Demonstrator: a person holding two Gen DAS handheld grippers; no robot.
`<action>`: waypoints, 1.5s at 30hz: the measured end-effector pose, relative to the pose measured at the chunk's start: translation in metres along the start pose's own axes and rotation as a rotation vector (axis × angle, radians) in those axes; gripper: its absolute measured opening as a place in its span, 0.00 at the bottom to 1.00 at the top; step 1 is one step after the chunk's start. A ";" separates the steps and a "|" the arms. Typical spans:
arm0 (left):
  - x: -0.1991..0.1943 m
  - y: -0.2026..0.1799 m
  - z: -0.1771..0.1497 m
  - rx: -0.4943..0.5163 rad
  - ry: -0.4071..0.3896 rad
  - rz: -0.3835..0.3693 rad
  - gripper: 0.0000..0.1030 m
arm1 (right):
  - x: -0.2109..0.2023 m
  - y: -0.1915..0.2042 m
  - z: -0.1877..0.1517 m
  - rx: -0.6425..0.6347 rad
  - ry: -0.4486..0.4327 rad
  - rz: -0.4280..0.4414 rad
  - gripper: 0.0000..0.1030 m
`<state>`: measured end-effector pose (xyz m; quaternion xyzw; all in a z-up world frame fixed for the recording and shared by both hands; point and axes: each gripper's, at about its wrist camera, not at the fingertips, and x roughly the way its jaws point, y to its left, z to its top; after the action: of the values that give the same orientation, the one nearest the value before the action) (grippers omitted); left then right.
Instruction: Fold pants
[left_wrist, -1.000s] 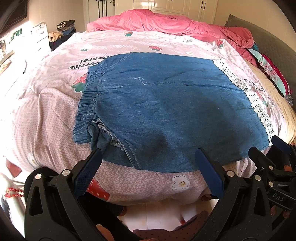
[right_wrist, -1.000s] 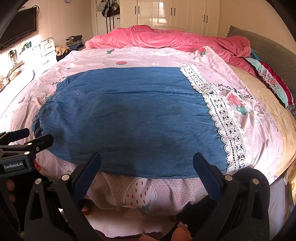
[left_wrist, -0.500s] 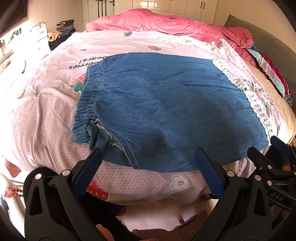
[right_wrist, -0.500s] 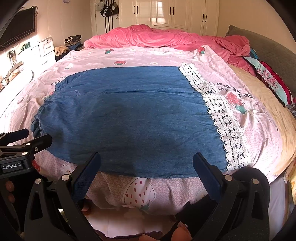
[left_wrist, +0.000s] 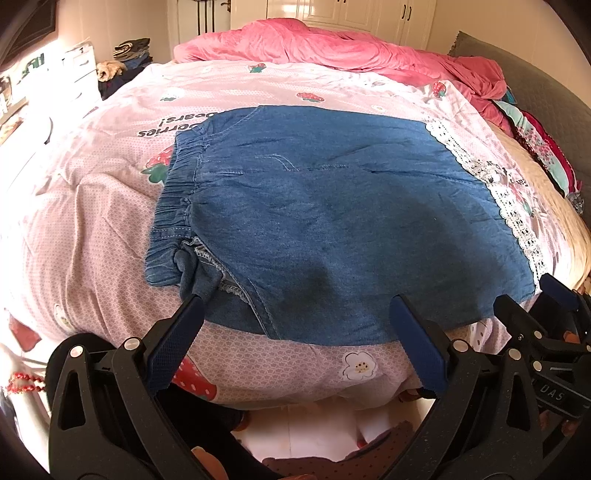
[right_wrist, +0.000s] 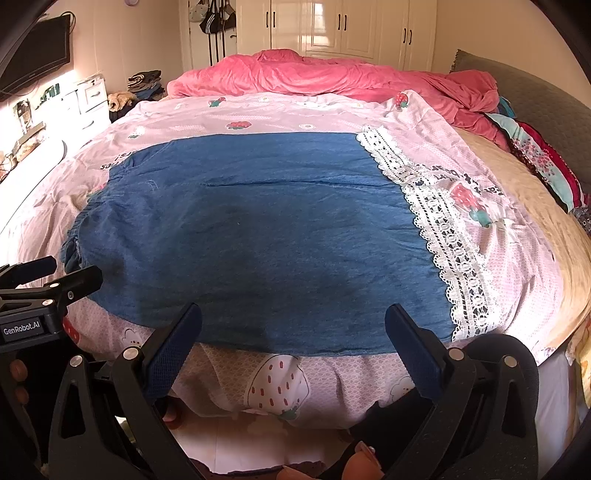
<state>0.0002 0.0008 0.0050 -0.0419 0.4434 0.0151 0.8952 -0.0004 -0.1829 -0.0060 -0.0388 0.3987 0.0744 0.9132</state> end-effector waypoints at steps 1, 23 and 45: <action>0.000 0.000 0.000 0.000 0.000 -0.001 0.91 | 0.000 0.000 0.000 -0.001 0.000 0.000 0.96; 0.012 0.006 0.014 -0.014 -0.004 -0.010 0.91 | 0.012 0.001 0.016 -0.010 0.002 0.017 0.96; 0.032 0.069 0.066 -0.119 -0.032 0.029 0.91 | 0.062 0.033 0.096 -0.114 0.038 0.179 0.96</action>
<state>0.0675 0.0749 0.0150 -0.0885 0.4279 0.0551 0.8978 0.1055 -0.1317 0.0135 -0.0565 0.4131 0.1775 0.8914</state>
